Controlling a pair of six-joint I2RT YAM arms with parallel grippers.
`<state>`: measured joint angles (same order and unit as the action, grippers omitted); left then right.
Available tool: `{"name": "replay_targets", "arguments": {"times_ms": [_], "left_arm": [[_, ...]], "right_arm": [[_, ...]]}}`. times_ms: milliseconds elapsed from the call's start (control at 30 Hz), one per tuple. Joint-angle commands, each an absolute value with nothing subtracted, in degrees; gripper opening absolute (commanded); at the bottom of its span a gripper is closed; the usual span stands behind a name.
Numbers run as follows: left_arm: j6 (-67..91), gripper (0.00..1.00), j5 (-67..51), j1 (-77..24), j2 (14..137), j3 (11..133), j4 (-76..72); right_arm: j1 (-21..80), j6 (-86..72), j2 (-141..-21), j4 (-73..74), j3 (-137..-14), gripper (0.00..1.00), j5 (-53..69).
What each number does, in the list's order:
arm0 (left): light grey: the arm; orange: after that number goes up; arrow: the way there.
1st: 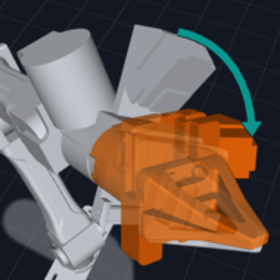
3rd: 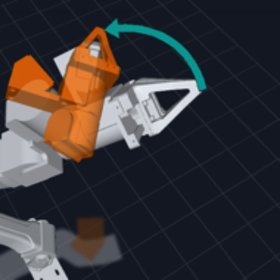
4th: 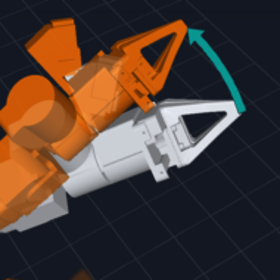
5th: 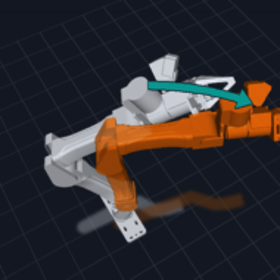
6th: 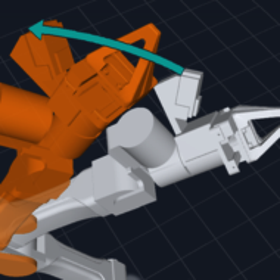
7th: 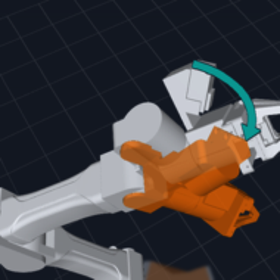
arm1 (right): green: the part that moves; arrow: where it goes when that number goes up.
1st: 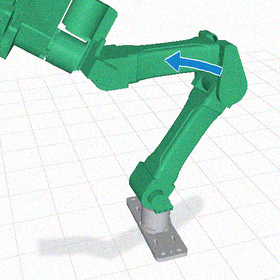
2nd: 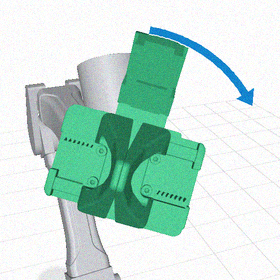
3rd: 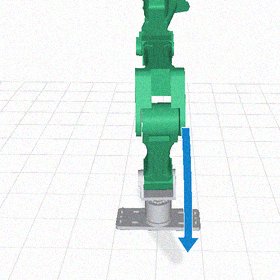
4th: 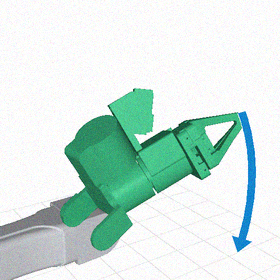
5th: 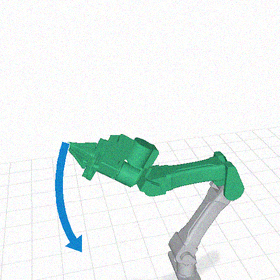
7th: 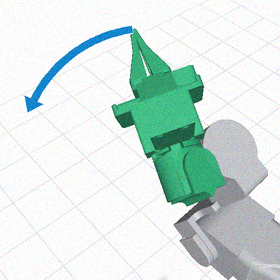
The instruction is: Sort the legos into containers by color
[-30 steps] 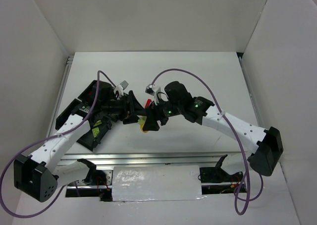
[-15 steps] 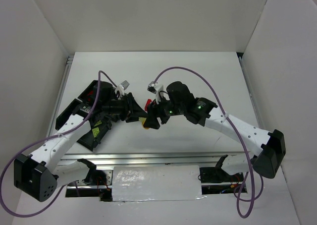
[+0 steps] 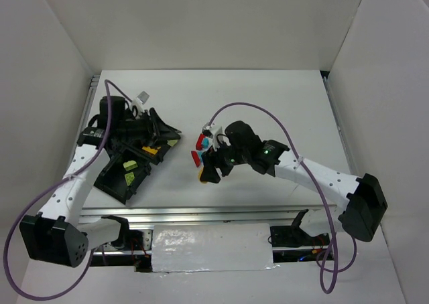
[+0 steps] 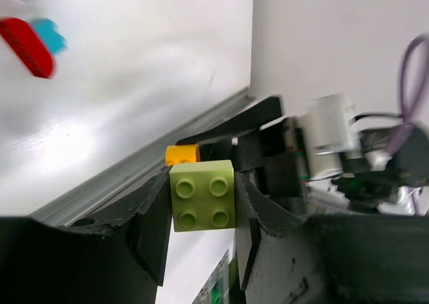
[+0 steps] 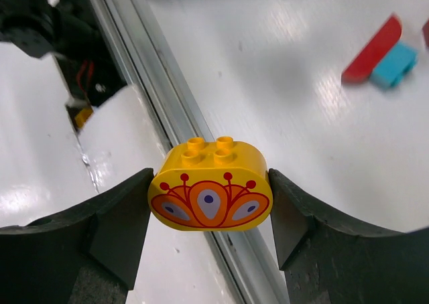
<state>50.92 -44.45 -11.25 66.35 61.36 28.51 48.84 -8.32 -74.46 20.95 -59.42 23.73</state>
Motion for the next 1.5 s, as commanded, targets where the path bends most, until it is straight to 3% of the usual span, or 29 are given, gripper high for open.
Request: {"name": "replay_targets", "arguments": {"times_ms": [0, 67, 167, 200, 300, 333, 600, 700, 767, 800, 933, 1467], "left_arm": [[44.05, 0.00, -45.54, -5.37, 65.57, 65.47, 36.17], [40.88, 0.00, -41.77, -2.92, 65.74, 67.66, 40.06], [38.58, 0.00, -18.44, -2.46, 66.01, 71.44, 52.70], [39.54, 0.00, -5.41, -2.37, 65.92, 71.45, 55.26], [41.83, 0.00, 7.70, -1.67, 64.61, 67.95, 58.27], [41.92, 0.04, 11.13, -1.50, 64.51, 66.81, 57.40], [42.89, 0.18, 15.55, -1.05, 67.23, 58.54, 53.18], [43.15, 0.29, 16.78, -1.05, 68.20, 56.69, 52.12], [43.68, 0.52, 18.10, -1.05, 68.55, 55.73, 52.03], [43.94, 0.69, 18.37, -1.05, 68.73, 55.55, 52.03], [44.21, 0.99, 18.46, -1.05, 68.56, 56.68, 53.08], [41.75, 0.99, 10.29, -1.05, 53.81, 64.42, 61.52]], "right_arm": [[48.25, -7.29, -71.90, 20.39, -56.96, 0.00, 22.50], [47.81, -7.82, -71.72, 19.95, -55.99, 0.00, 22.24], [47.64, -8.79, -71.72, 20.13, -55.90, 0.00, 20.83], [47.55, -8.96, -71.72, 20.39, -56.16, 0.00, 20.40], [47.64, -9.40, -71.72, 20.74, -57.04, 0.00, 20.65], [47.72, -9.67, -71.54, 20.66, -57.13, 0.00, 20.92], [47.72, -10.54, -71.81, 20.48, -59.33, 0.00, 22.41], [47.72, -10.90, -72.42, 20.57, -60.03, 0.00, 22.94], [47.64, -11.07, -72.86, 20.65, -60.64, 0.00, 23.11], [47.72, -11.25, -73.04, 20.48, -60.91, 0.00, 23.20], [47.64, -13.26, -75.49, 19.34, -63.09, 0.00, 21.72], [48.51, -39.02, -113.01, 13.19, -96.05, 0.02, 8.79]]}}
